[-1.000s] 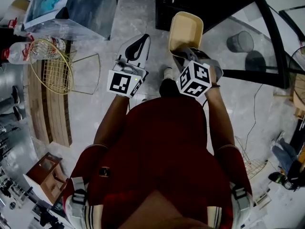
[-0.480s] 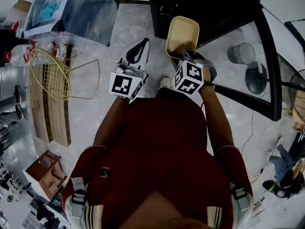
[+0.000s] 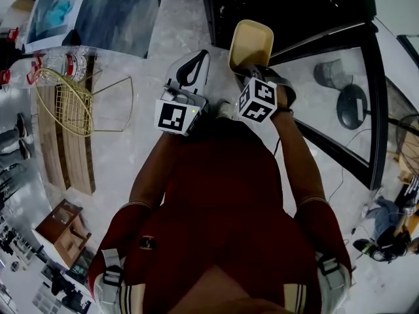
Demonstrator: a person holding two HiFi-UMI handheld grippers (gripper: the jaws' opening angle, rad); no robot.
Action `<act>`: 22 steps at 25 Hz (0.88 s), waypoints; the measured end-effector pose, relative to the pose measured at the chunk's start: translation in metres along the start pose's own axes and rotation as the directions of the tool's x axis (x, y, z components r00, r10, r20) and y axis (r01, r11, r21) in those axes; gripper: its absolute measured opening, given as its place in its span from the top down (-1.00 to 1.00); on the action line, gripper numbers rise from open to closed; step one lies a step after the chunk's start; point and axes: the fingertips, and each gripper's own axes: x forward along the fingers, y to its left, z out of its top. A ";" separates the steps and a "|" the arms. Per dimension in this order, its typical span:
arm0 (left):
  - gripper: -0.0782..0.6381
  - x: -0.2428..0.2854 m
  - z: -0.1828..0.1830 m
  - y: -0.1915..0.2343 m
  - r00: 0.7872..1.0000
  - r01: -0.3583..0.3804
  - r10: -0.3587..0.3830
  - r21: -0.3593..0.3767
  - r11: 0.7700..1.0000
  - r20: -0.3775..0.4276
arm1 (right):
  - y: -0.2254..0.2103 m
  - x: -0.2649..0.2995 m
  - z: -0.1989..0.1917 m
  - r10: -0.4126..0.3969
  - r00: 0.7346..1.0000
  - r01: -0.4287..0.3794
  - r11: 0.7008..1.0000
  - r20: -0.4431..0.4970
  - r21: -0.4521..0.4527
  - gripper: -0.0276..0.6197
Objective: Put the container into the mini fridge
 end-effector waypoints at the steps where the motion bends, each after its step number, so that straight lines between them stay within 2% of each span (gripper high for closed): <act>1: 0.76 0.004 -0.001 0.001 1.000 0.005 -0.005 0.001 1.000 0.003 | -0.003 0.005 -0.001 -0.003 1.000 0.003 1.000 -0.002 0.006 0.91; 12: 0.76 0.035 -0.024 0.030 0.995 0.102 -0.102 -0.005 0.995 -0.013 | -0.028 0.064 -0.018 -0.009 0.997 0.015 0.997 -0.080 0.082 0.91; 22: 0.76 0.070 -0.049 0.051 0.981 0.193 -0.192 0.040 0.980 -0.025 | -0.054 0.117 -0.031 -0.013 0.993 0.025 0.994 -0.117 0.108 0.91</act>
